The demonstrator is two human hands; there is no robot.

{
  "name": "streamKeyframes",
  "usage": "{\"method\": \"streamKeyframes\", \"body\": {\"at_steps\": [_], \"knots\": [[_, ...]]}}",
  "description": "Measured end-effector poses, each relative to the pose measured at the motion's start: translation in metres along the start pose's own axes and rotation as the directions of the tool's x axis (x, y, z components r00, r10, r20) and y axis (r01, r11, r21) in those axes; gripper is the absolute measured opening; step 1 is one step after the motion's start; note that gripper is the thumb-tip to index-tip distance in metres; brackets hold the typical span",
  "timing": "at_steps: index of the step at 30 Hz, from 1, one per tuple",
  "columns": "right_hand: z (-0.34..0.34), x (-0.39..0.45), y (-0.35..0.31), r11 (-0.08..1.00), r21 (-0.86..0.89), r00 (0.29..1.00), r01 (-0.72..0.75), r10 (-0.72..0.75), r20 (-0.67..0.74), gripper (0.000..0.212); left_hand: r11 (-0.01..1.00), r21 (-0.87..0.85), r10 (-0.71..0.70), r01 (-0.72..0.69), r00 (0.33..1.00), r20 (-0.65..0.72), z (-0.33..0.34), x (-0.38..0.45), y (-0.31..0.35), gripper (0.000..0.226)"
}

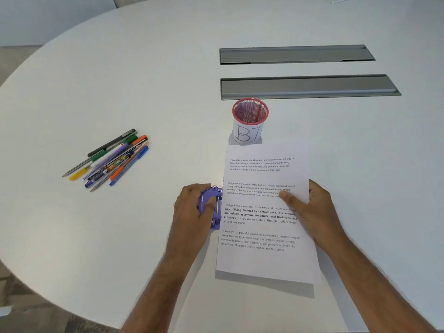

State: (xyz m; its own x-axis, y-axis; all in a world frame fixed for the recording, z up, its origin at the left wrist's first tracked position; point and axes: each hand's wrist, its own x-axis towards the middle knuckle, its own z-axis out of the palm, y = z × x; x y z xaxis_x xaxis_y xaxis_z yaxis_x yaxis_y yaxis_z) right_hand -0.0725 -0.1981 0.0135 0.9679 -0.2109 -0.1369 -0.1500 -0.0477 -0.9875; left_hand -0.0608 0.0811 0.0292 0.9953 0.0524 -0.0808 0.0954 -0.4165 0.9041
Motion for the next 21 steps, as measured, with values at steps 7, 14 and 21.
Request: {"method": "streamKeyframes", "body": {"at_steps": [7,14,21], "knots": [[0.002,0.003,0.003,1.000,-0.014,1.000,0.005,-0.005,0.012,0.024,0.990,-0.111,-0.077,0.085,0.994,0.075,0.014,-0.002,0.005,0.016],[-0.001,0.006,0.004,1.000,-0.021,1.000,-0.023,0.023,0.004,0.023,0.988,-0.120,-0.084,0.095,0.992,0.098,0.022,-0.001,0.006,0.014],[-0.001,0.007,0.004,0.998,-0.048,0.999,-0.032,0.032,-0.004,0.024,0.994,0.102,0.035,-0.033,0.999,-0.014,0.019,0.030,0.008,0.013]]}}
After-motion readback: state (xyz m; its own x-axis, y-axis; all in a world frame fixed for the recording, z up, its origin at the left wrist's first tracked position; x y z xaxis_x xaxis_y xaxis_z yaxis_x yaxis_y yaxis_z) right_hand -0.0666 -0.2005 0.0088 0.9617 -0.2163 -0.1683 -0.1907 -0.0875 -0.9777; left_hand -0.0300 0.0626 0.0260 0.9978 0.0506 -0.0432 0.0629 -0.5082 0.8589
